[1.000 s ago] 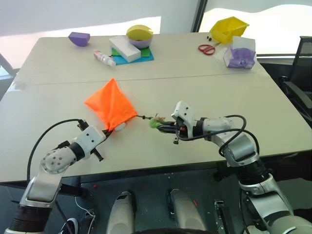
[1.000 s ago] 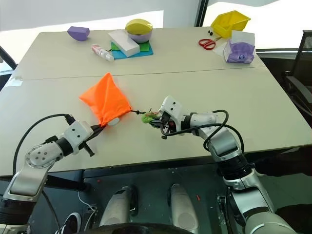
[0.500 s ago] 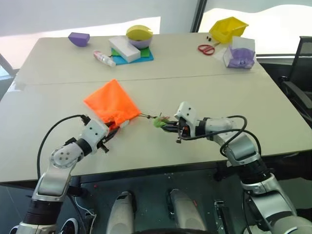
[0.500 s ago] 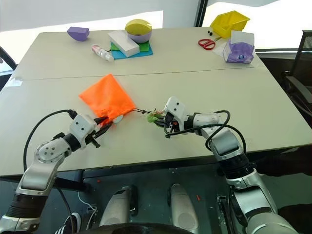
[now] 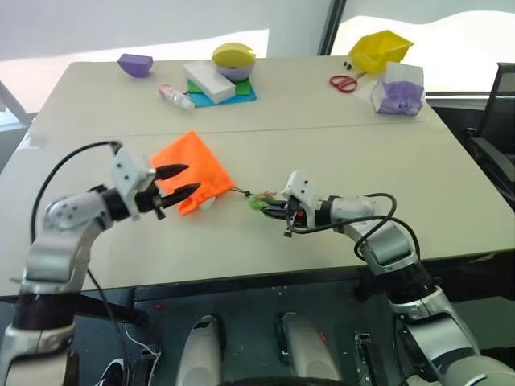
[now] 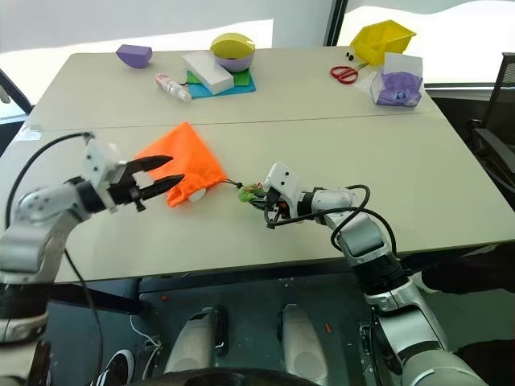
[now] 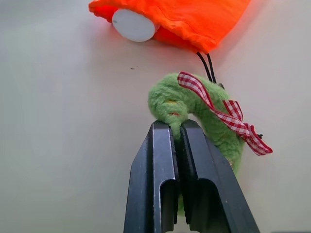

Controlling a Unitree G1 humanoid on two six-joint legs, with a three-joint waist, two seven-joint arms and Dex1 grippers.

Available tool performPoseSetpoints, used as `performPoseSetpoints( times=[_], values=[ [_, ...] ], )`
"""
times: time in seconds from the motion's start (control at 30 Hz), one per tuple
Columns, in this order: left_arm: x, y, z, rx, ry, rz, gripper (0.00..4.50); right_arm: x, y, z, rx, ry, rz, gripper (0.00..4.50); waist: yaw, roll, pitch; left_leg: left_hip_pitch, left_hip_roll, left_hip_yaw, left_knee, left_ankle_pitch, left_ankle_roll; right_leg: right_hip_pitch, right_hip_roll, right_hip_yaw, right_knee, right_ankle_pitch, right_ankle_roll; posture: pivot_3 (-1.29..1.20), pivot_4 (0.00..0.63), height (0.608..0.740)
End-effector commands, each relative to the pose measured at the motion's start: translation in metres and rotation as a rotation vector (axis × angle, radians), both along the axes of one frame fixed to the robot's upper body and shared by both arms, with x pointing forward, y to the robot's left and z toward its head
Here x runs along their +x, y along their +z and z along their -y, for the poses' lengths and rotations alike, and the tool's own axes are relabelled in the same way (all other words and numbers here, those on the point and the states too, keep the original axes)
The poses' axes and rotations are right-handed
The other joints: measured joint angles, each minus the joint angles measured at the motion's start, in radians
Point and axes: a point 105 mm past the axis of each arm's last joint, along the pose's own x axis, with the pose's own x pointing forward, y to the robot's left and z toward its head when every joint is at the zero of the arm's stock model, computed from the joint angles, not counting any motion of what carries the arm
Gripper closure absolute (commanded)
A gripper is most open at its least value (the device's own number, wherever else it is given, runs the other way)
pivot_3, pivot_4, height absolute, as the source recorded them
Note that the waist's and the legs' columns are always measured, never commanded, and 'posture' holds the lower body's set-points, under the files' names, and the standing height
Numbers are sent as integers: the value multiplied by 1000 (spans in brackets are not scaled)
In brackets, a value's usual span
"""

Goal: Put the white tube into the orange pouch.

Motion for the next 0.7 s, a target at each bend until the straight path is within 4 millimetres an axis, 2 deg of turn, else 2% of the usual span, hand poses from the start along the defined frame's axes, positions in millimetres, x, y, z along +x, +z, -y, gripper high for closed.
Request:
performPoseSetpoints(
  times=[0.03, 0.17, 0.33, 0.7],
  values=[
    [20, -22, 22, 101, -124, -47, 2219, 3, 12, -7, 22, 8, 59, 4500, -2, 0, 0, 0, 0, 0, 0, 0, 0, 0, 0, 0, 0, 0, 0, 0, 150, 740],
    [44, -37, 42, 175, -218, -94, 2219, 5, 11, -7, 20, -5, 75, 4500, -2, 0, 0, -1, 0, 0, 0, 0, 0, -1, 1, 1, 2, -2, 3, 0, 150, 740],
    [57, -43, 70, 228, -332, -172, 2219, 8, 11, -8, 23, -29, 89, 4500, -2, 0, 0, -1, 0, -1, 0, 0, 0, -2, 2, 0, 4, -3, 6, 0, 150, 740],
    [57, -51, 77, 450, -433, -138, 2219, 10, 15, -9, 31, -55, 111, 4500, -2, 0, 0, -1, 0, -3, 1, 0, 0, -2, 2, 0, 7, -4, 6, 0, 150, 740]
  ],
)
